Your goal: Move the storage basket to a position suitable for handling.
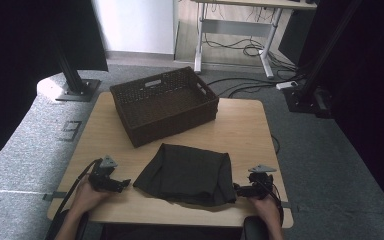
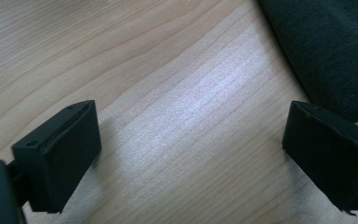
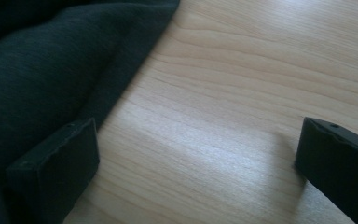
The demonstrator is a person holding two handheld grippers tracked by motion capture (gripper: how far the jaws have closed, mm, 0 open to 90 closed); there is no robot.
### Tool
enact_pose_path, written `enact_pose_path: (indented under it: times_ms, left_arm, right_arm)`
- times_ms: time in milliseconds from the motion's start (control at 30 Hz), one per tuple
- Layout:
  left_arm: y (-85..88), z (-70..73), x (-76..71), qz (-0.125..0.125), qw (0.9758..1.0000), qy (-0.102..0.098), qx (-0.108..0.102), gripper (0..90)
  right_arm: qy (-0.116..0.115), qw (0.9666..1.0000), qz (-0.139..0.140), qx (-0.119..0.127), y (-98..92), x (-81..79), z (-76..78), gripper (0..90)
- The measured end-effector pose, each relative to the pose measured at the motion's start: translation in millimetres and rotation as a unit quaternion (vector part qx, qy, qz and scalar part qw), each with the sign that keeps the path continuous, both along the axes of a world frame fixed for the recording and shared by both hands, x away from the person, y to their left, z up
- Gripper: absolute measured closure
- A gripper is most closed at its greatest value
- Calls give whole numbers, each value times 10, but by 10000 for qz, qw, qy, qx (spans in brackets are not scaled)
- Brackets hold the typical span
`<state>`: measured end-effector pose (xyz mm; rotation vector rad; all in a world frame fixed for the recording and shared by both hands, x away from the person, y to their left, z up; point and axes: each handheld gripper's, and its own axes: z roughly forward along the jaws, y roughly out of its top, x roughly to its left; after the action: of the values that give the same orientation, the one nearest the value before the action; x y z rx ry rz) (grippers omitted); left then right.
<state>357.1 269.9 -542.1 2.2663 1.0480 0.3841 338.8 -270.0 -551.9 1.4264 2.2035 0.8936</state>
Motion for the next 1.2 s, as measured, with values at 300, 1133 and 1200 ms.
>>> enact_pose_path:
  times_ms: [300,1133,1200]
  left_arm:
    - [-107,213,109,-59,9995,-177,-257,120]
    - [-1025,455,653,-860,9954,-250,-336,258]
    - [-1096,442,719,-866,9949,-228,-455,277]
  right_arm:
    - [-142,9994,83,294,2,49,207,28]
    - [-132,9979,534,349,389,563,503,274]
    - [-118,9979,560,306,428,639,497,315]
